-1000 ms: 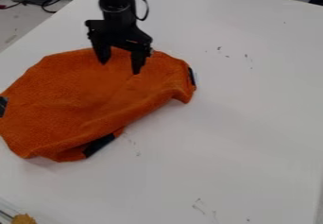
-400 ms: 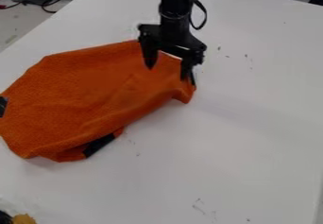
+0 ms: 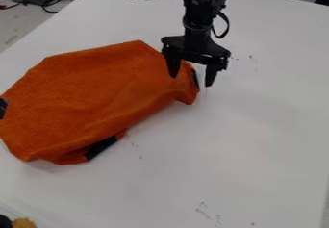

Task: Fold the cloth from the top right to the bottom left

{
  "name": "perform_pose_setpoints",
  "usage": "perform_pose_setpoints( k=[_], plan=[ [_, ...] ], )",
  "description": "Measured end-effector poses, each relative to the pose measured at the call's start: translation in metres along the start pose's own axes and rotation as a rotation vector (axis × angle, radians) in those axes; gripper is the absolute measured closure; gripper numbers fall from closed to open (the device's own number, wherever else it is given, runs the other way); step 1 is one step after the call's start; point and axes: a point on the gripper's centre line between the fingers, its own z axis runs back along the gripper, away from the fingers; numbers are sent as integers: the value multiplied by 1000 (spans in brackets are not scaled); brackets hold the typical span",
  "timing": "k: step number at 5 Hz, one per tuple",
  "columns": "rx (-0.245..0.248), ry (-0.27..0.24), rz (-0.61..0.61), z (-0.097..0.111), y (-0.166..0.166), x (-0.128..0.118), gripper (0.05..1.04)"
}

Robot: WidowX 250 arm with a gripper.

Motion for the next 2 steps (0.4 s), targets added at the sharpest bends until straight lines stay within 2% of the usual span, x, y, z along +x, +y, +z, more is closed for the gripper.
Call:
perform_pose_setpoints(
  k=[1,2],
  plan=[
    [-5,11,-4,-12,-3,7,83],
    [-33,27,5,-18,-2,7,134]
  ],
)
